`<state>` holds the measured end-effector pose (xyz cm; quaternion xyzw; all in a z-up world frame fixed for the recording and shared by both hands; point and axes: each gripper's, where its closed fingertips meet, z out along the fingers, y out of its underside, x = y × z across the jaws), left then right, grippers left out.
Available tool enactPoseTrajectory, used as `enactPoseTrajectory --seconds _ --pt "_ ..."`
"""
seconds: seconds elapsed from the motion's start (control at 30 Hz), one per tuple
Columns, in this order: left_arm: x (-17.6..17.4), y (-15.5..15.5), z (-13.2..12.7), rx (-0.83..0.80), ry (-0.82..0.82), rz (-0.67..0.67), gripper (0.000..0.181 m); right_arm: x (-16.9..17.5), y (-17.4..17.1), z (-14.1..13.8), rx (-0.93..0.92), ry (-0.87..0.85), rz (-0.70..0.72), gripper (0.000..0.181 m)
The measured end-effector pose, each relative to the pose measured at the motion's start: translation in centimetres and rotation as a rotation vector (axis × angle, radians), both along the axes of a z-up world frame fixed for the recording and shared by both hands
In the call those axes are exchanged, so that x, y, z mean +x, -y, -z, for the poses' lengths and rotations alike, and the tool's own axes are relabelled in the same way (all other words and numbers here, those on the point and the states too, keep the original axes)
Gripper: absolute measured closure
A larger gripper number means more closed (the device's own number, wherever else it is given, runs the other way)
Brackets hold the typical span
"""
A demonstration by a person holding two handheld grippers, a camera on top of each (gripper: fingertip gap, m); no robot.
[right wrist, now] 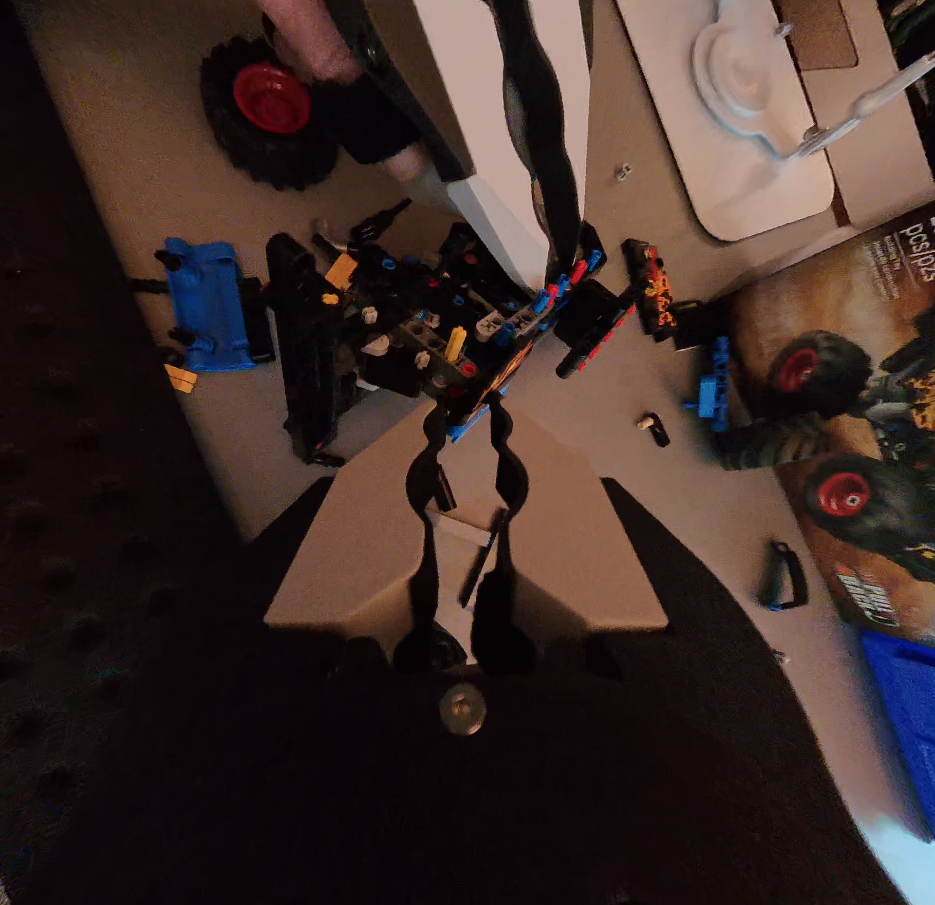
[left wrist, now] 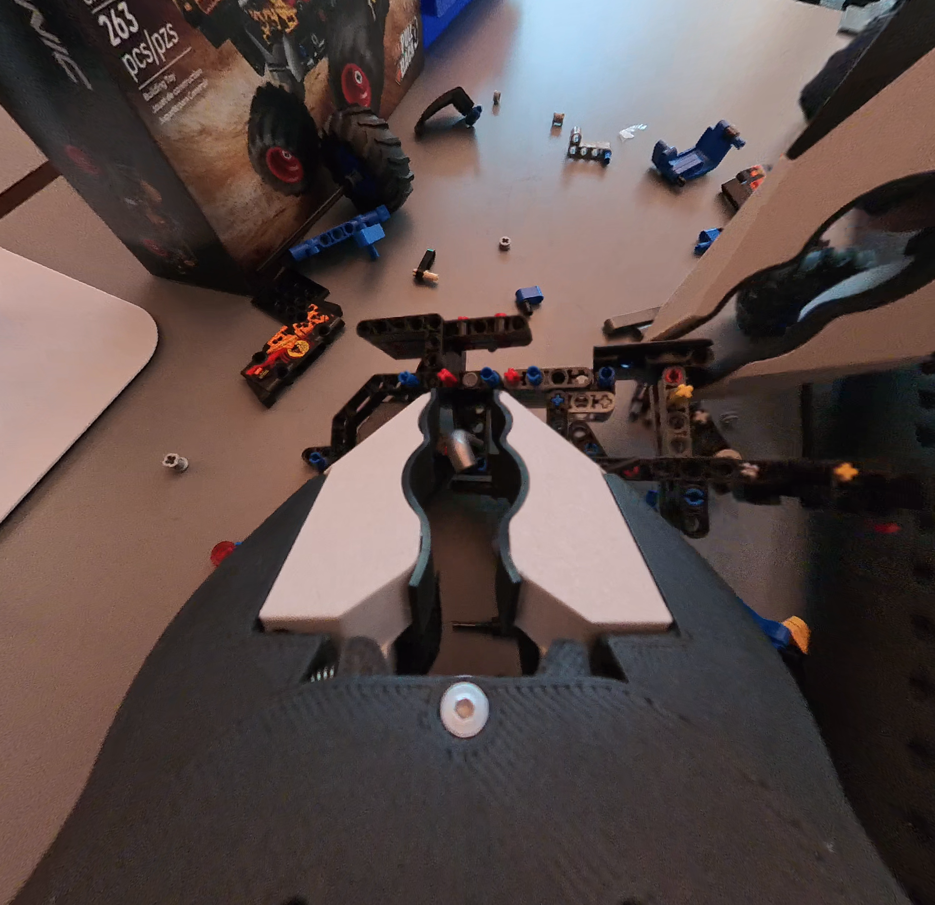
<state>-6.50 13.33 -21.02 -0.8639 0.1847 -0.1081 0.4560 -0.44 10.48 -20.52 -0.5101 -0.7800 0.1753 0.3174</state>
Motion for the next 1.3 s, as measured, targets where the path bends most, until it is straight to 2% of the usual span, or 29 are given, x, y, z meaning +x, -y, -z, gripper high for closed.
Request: enactPoseTrajectory --seconds 0.1,0.23,0.33,0.4,0.53,0.63,0.8,0.9,0.97,1.13,1.2,1.27,1.3 --pt "-0.3 0.0 -0.5 0.015 0.011 -0.007 0.160 0.0 -0.8 -1.0 0.108 -0.004 0.005 0.170" --pt "-0.1 0.7 -1.8 0.022 0.120 0.021 0.148 -0.5 -1.7 -2.7 0.230 -0.036 0.024 0.174" --pt "-0.9 0.7 -4.4 0.120 0.138 -0.005 0.143 -1.2 -2.2 -4.6 0.400 -0.093 0.025 0.176" --pt "-1.9 0.9 -5.4 0.146 0.180 -0.041 0.146 -1.6 -1.8 -4.7 0.505 -0.086 -0.004 0.177" --pt "-4.2 1.5 -2.6 0.032 0.099 -0.095 0.132 -2.0 0.0 -3.6 0.631 -0.072 -0.073 0.175" --pt "-4.8 1.5 -2.0 0.012 0.059 -0.109 0.128 -2.2 2.2 -2.4 0.709 -0.066 -0.150 0.173" --pt "-4.4 1.8 -0.7 -0.032 -0.003 -0.079 0.133 -2.9 5.8 -0.2 0.684 -0.089 -0.257 0.166" --pt "-4.3 1.8 -0.7 -0.018 -0.003 -0.057 0.137 -3.0 6.5 -0.5 0.488 -0.130 -0.236 0.164" --pt "-4.2 1.6 -0.8 -0.002 0.004 -0.051 0.139 -2.9 5.9 -1.5 0.255 -0.172 -0.158 0.157" --pt "-5.1 0.7 -1.2 0.057 -0.002 -0.089 0.149 -3.1 2.7 -1.3 -0.311 -0.159 0.050 0.143" --pt "-5.3 0.4 -1.4 0.091 0.002 -0.099 0.169 -3.5 0.8 -1.5 -0.441 -0.136 0.130 0.145" --pt "-5.3 0.2 -1.1 0.098 -0.008 -0.095 0.169 -4.1 0.2 -2.7 -0.529 -0.171 0.109 0.167" --pt "-5.1 0.0 -1.2 0.111 -0.014 -0.087 0.169 -4.5 -0.5 -2.9 -0.555 -0.178 0.114 0.167"
